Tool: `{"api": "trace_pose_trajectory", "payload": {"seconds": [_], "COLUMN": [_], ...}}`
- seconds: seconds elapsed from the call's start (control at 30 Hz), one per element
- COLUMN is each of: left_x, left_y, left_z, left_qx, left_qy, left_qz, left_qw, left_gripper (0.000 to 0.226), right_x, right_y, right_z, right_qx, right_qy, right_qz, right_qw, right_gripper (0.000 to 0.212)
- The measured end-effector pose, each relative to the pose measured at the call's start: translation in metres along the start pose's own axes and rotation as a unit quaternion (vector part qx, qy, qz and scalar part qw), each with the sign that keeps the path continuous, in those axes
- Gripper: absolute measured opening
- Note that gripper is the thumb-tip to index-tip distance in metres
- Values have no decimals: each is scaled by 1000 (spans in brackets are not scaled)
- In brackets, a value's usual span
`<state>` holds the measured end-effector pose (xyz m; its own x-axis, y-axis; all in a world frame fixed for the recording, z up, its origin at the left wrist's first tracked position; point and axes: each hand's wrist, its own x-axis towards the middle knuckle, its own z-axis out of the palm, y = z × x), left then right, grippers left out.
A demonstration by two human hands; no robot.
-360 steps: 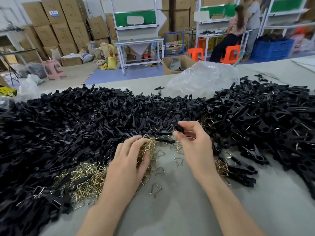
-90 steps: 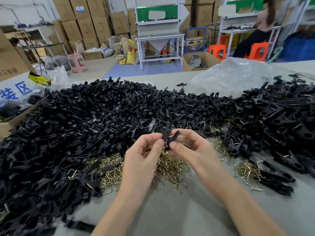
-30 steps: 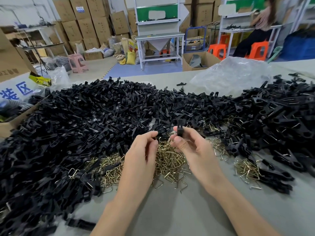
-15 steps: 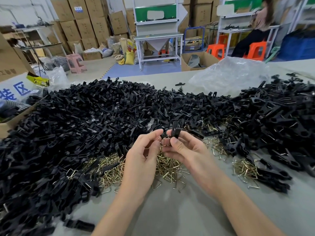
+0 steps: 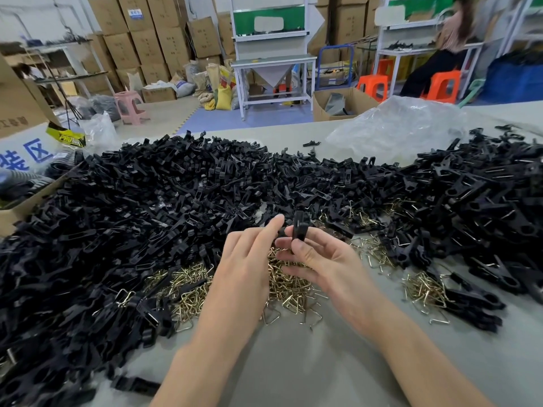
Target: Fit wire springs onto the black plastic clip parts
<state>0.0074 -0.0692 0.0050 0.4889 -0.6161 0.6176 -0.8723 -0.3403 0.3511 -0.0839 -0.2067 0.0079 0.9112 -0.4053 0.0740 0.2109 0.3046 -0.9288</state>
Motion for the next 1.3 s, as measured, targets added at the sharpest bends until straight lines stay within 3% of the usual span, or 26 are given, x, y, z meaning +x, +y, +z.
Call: {"api": "trace_pose_trajectory", "payload": {"seconds": [0.27, 0.4, 0.57, 0.73, 0.87, 1.13, 1.3], "left_x": [2, 1, 4, 2, 3, 9, 10], "left_y": [-10, -18, -19, -20, -20, -16, -2], "left_z": [-20, -30, -26, -21, -21, -23, -16], "left_qx": [-25, 18, 49, 38, -79, -246, -338], "left_qy": [-13, -130, -160, -145, -60, 44, 37], "left_qz": [-65, -19, -22, -22, -98, -230, -276], "left_qw": [997, 991, 986, 989, 990, 940, 899], "left_gripper": [22, 22, 21, 12, 7, 12, 6], "right_x": [2, 2, 0, 0, -1, 1, 4], "right_y": [1, -1, -2, -3, -3, 3, 6], "right_z": [-1, -4, -5, -5, -5, -7, -8], "right_qx": [-8, -29, -32, -43, -49, -117, -184], "right_qy": [18, 30, 34, 31, 35, 46, 60], "right_qz": [-2, -2, 1, -3, -8, -23, -50], "right_qw": [1000, 999, 999, 999, 998, 992, 980], "right_gripper": [35, 38, 37, 39, 38, 25, 28]}}
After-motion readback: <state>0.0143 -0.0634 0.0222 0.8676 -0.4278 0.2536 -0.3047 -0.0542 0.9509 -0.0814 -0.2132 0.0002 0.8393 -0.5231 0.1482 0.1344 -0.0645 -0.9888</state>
